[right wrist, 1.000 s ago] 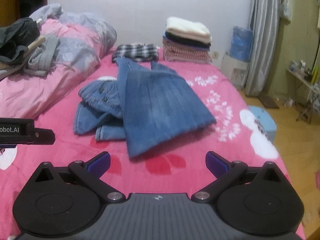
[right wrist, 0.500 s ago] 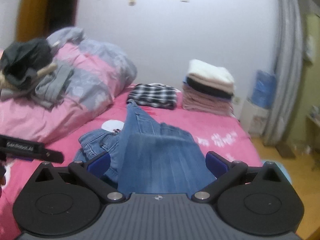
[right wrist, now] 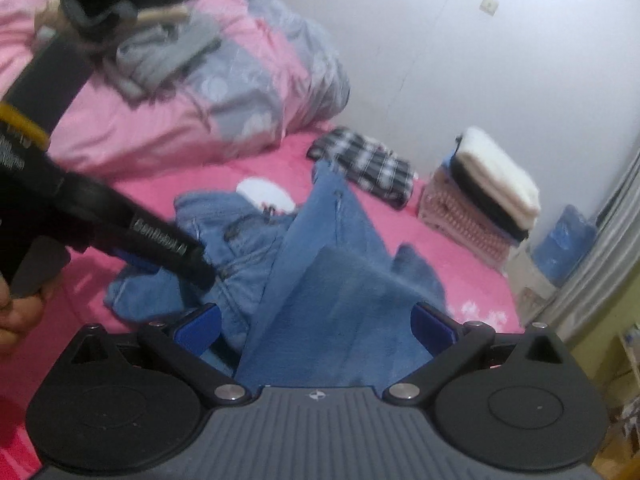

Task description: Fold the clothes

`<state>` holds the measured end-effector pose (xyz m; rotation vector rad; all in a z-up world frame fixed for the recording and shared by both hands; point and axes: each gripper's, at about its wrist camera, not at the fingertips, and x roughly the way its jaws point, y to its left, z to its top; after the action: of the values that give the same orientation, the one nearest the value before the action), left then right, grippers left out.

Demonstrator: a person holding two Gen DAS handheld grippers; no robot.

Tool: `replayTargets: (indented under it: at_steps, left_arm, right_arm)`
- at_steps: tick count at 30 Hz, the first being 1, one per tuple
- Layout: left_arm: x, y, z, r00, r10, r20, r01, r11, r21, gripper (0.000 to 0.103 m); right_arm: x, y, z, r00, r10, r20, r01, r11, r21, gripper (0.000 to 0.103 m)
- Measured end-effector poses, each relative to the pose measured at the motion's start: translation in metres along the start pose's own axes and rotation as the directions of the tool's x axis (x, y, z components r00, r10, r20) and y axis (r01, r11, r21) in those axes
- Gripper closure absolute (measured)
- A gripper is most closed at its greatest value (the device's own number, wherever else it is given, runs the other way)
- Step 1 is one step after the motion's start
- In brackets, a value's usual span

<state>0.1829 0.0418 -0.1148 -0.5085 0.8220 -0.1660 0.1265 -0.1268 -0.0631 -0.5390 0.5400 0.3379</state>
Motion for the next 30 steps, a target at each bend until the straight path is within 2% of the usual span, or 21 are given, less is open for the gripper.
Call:
replayTargets:
  at_steps: [2, 3, 4, 6, 7, 9, 11, 13, 15, 19, 21, 23, 25, 26, 28, 30]
  left_arm:
    - [0.003, 0.000, -0.001, 1.000, -0.010, 0.003, 0.010, 1.000, 0.000, 0.048]
    - [0.003, 0.000, -0.002, 1.000, -0.013, 0.006, 0.013, 1.000, 0.007, 0.050]
    - [0.003, -0.001, -0.003, 1.000, -0.018, 0.009, 0.017, 1.000, 0.012, 0.052]
    - [0.004, -0.001, -0.003, 0.999, -0.030, 0.012, 0.030, 0.999, 0.015, 0.054]
    - [0.003, -0.001, -0.003, 0.999, -0.037, 0.011, 0.036, 0.999, 0.016, 0.054]
    - [0.003, -0.002, -0.003, 0.999, -0.049, 0.011, 0.049, 0.999, 0.018, 0.054]
    - [0.002, -0.003, -0.003, 0.998, -0.063, 0.008, 0.063, 0.998, 0.018, 0.054]
    - [0.003, -0.004, -0.004, 0.997, -0.080, -0.002, 0.080, 0.997, 0.012, 0.054]
    - [0.004, -0.005, -0.005, 0.996, -0.091, -0.010, 0.091, 0.996, 0.010, 0.054]
    - [0.007, -0.007, -0.005, 0.996, -0.089, -0.011, 0.089, 0.996, 0.010, 0.053]
    - [0.007, -0.007, -0.004, 0.996, -0.091, -0.008, 0.091, 0.996, 0.003, 0.053]
    - [0.009, -0.007, -0.002, 0.996, -0.091, -0.001, 0.091, 0.996, -0.006, 0.052]
    - [0.011, -0.006, 0.000, 0.996, -0.093, 0.004, 0.093, 0.995, -0.020, 0.051]
    - [0.012, -0.006, 0.000, 0.995, -0.097, 0.006, 0.097, 0.995, -0.031, 0.050]
    - [0.014, -0.006, 0.001, 0.995, -0.101, 0.012, 0.101, 0.994, -0.040, 0.049]
    - [0.016, -0.007, 0.001, 0.994, -0.104, 0.018, 0.104, 0.993, -0.046, 0.049]
  right_arm:
    - [0.012, 0.000, -0.007, 0.998, -0.004, -0.057, 0.004, 1.000, 0.007, 0.002]
    - [0.019, 0.001, -0.010, 0.996, -0.006, -0.086, 0.007, 1.000, 0.010, 0.007]
    - [0.025, 0.001, -0.014, 0.993, -0.007, -0.114, 0.009, 1.000, 0.013, 0.023]
    - [0.029, -0.014, -0.019, 0.989, 0.010, -0.146, 0.002, 0.996, 0.087, 0.041]
    - [0.029, -0.026, -0.021, 0.988, 0.025, -0.155, -0.003, 0.990, 0.141, 0.056]
    - [0.027, -0.048, -0.024, 0.987, 0.025, -0.159, 0.011, 0.974, 0.225, 0.076]
    - [0.022, -0.070, -0.027, 0.988, -0.007, -0.152, 0.050, 0.958, 0.284, 0.082]
    - [0.020, -0.095, -0.030, 0.984, -0.077, -0.158, 0.126, 0.937, 0.326, 0.087]
    - [0.021, -0.123, -0.037, 0.973, -0.148, -0.180, 0.207, 0.900, 0.382, 0.088]
    - [0.026, -0.180, -0.059, 0.934, -0.245, -0.259, 0.345, 0.807, 0.480, 0.087]
    - [0.013, -0.197, -0.065, 0.931, -0.266, -0.250, 0.362, 0.762, 0.538, 0.085]
    - [-0.008, -0.200, -0.062, 0.939, -0.297, -0.173, 0.341, 0.745, 0.574, 0.077]
    - [-0.029, -0.189, -0.055, 0.943, -0.326, -0.068, 0.307, 0.775, 0.553, 0.057]
    - [-0.033, -0.181, -0.050, 0.953, -0.302, -0.019, 0.266, 0.805, 0.530, 0.053]
    - [-0.028, -0.160, -0.039, 0.985, -0.167, 0.052, 0.129, 0.894, 0.429, 0.031]
    - [-0.016, -0.132, -0.030, 0.996, -0.020, 0.082, -0.005, 0.956, 0.293, 0.025]
